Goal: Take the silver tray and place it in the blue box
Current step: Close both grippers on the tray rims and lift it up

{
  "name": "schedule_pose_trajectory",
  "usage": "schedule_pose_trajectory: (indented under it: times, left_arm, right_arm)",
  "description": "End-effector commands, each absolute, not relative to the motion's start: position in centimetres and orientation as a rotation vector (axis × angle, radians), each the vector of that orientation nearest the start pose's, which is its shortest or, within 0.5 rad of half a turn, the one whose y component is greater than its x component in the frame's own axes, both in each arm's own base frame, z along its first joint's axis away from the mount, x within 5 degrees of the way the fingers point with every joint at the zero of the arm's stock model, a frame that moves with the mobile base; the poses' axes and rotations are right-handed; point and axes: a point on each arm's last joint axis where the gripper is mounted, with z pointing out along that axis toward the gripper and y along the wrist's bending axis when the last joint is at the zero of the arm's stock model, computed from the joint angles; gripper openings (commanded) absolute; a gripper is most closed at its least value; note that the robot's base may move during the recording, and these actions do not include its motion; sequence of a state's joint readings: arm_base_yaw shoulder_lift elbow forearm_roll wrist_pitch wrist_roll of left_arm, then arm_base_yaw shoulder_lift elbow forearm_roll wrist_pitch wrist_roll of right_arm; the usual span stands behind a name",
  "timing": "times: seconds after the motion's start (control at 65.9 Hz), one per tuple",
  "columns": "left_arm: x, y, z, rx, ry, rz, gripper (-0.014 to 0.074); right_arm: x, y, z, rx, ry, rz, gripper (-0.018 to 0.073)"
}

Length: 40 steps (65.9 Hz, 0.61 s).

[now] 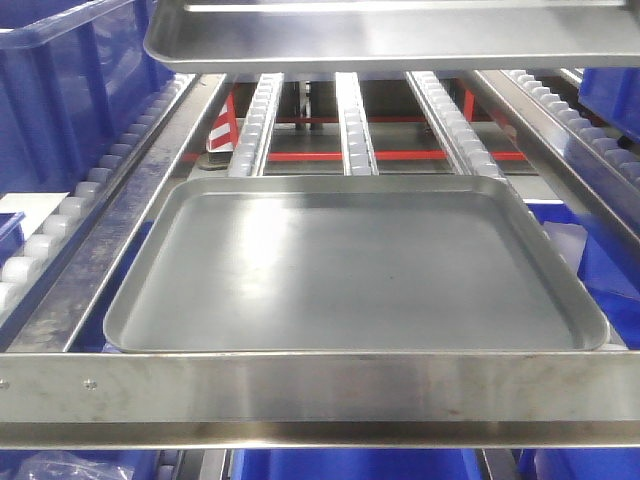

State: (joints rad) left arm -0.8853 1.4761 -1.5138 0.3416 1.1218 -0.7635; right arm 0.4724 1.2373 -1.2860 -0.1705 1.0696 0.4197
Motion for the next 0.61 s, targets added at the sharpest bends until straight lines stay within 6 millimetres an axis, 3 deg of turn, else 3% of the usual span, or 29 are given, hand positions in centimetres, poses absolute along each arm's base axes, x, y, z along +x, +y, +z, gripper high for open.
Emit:
schedule_pose_trajectory:
  times: [0.0,0.592]
  left_arm:
    - [20.87,-21.42,41.14,0.254,2.39,-0.283,-0.0105]
    - [21.08,-21.69,40.79,0.258,2.399,-0.273,-0.0105]
  right_arm:
    - [21.91,9.55,40.33,-0.132,2.395,0.159,0.0059]
    - [21.87,9.52,40.28,-0.131,2.403,0.155,0.0059]
